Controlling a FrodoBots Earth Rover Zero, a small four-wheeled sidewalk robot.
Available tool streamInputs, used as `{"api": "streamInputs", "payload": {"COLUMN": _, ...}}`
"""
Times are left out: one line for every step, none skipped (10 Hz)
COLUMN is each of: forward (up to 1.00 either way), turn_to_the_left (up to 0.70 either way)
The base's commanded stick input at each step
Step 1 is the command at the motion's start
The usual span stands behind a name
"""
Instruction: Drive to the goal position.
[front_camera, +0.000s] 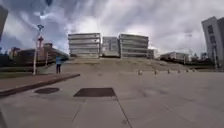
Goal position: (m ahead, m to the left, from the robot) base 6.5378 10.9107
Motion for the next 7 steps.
{"api": "streamInputs", "payload": {"forward": 0.7, "turn_to_the_left": 0.0}}
{"api": "streamInputs", "payload": {"forward": 0.7, "turn_to_the_left": 0.0}}
{"api": "streamInputs", "payload": {"forward": 0.7, "turn_to_the_left": 0.0}}
{"api": "streamInputs", "payload": {"forward": 0.7, "turn_to_the_left": 0.0}}
{"api": "streamInputs", "payload": {"forward": 0.7, "turn_to_the_left": 0.0}}
{"api": "streamInputs", "payload": {"forward": 0.7, "turn_to_the_left": 0.0}}
{"api": "streamInputs", "payload": {"forward": 0.7, "turn_to_the_left": 0.0}}
